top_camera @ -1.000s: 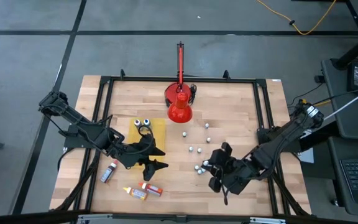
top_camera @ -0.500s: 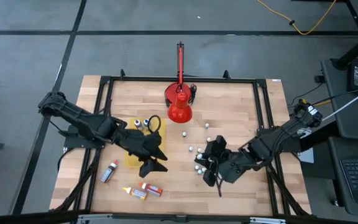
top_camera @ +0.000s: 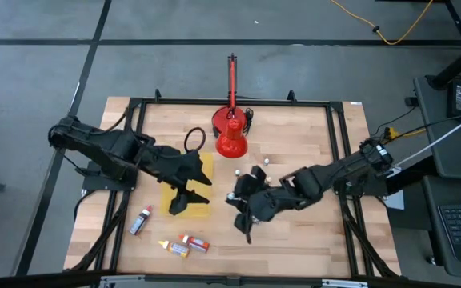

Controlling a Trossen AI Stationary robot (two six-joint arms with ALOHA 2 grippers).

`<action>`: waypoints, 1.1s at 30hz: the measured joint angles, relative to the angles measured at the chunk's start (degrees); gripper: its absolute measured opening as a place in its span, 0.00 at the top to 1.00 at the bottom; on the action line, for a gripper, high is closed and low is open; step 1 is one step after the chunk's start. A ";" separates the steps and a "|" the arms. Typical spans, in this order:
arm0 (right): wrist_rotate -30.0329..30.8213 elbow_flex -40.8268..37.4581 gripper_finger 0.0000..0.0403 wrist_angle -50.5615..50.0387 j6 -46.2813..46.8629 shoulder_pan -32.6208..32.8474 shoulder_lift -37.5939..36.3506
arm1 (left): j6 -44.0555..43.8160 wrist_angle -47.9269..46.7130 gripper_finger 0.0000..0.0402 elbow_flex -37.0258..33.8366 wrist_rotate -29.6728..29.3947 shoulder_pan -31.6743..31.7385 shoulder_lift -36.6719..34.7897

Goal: Pick & Place food coloring
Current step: Put the right small pink food coloring bottle into the yellow bin

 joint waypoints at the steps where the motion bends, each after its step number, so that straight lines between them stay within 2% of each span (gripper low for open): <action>1: -0.08 0.98 0.81 -0.02 -0.62 -0.50 0.67 | 0.62 -0.08 0.35 0.00 -0.01 -0.01 0.00; 12: -2.42 9.26 0.81 0.72 -6.35 -4.95 7.06 | 4.19 -0.56 0.35 0.00 -3.03 0.01 0.37; 18: -4.54 9.41 0.81 2.10 -6.64 -6.25 7.93 | 5.33 -0.67 0.35 0.00 -3.58 0.01 0.37; 25: -4.30 9.39 0.81 2.49 -6.63 -6.28 7.93 | 6.11 -2.19 0.36 0.00 -7.11 0.09 0.37; 33: -4.04 9.36 0.81 2.25 -6.49 -6.26 7.93 | 5.90 -2.41 0.44 0.00 -7.10 1.75 0.33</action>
